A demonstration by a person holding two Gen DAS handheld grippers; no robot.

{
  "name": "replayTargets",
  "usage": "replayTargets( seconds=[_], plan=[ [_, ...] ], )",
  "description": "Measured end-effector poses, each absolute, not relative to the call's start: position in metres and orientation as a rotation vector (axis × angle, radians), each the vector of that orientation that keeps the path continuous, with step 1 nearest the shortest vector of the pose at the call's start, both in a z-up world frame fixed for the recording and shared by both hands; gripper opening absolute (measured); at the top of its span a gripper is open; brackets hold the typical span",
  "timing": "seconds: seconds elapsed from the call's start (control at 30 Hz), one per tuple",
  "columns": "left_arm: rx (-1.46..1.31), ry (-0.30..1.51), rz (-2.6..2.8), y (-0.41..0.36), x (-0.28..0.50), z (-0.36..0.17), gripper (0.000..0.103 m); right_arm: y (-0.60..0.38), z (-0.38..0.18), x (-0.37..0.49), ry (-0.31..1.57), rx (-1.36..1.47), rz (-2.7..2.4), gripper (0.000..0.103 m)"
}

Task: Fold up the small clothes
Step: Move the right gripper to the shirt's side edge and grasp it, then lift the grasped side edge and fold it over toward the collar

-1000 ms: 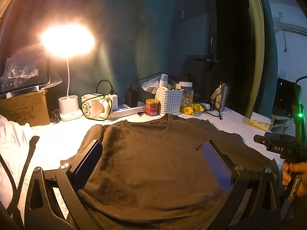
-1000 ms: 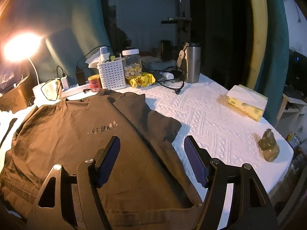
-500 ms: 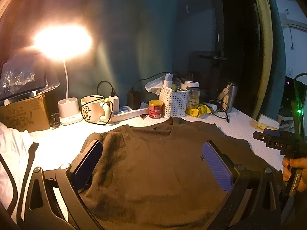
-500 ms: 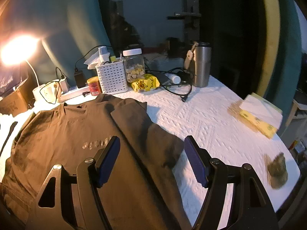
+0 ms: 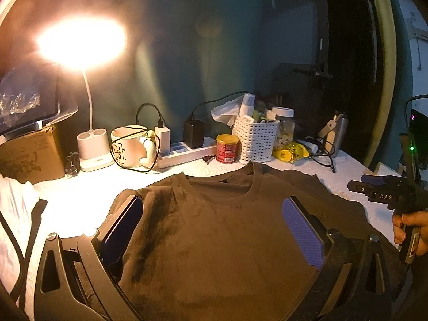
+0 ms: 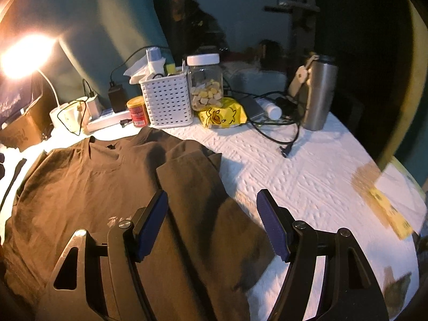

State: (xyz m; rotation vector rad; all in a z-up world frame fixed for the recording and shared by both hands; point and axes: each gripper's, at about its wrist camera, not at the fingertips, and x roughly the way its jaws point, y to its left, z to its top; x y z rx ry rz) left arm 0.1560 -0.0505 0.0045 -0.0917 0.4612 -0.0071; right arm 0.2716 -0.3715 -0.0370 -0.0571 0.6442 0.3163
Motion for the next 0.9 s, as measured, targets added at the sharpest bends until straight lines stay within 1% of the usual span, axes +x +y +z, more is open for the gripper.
replayTargets(
  seconds=[0.07, 0.1, 0.13, 0.3, 0.37, 0.4, 0.57, 0.7, 0.77, 0.8, 0.83, 0.9],
  plan=[
    [-0.093, 0.470, -0.004, -0.049, 0.161, 0.002, 0.103, -0.371, -0.040, 0.280, 0.653, -0.059, 0.343, 0.071],
    [-0.095, 0.476, -0.003, -0.049, 0.165, 0.001, 0.103, -0.370, -0.042, 0.286, 0.663, -0.063, 0.353, 0.066],
    [-0.096, 0.482, -0.003, -0.048, 0.167, -0.001, 0.103, -0.370, -0.045, 0.292, 0.676, -0.068, 0.360, 0.065],
    [-0.099, 0.514, 0.000, -0.046, 0.179, -0.009, 0.103, -0.367, -0.059, 0.316, 0.739, -0.110, 0.352, 0.065],
    [-0.102, 0.522, 0.001, -0.045, 0.182, -0.011, 0.103, -0.369, -0.065, 0.322, 0.773, -0.119, 0.345, 0.056],
    [-0.103, 0.525, 0.001, -0.045, 0.184, -0.012, 0.103, -0.371, -0.068, 0.325, 0.789, -0.120, 0.341, 0.050],
    [-0.105, 0.538, -0.001, -0.044, 0.189, -0.016, 0.103, -0.376, -0.083, 0.330, 0.870, -0.114, 0.352, 0.050],
    [-0.104, 0.542, -0.005, -0.044, 0.190, -0.017, 0.103, -0.372, -0.085, 0.325, 0.866, -0.134, 0.357, 0.046],
    [-0.102, 0.541, -0.006, -0.045, 0.189, -0.016, 0.103, -0.374, -0.085, 0.324, 0.850, -0.144, 0.348, 0.038],
    [-0.100, 0.540, -0.006, -0.046, 0.188, -0.015, 0.103, -0.375, -0.085, 0.322, 0.841, -0.146, 0.346, 0.026],
    [-0.097, 0.538, -0.006, -0.046, 0.187, -0.014, 0.103, -0.376, -0.085, 0.321, 0.844, -0.130, 0.367, 0.008],
    [-0.094, 0.532, -0.003, -0.046, 0.185, -0.012, 0.103, -0.377, -0.085, 0.319, 0.840, -0.124, 0.366, 0.006]
  ],
)
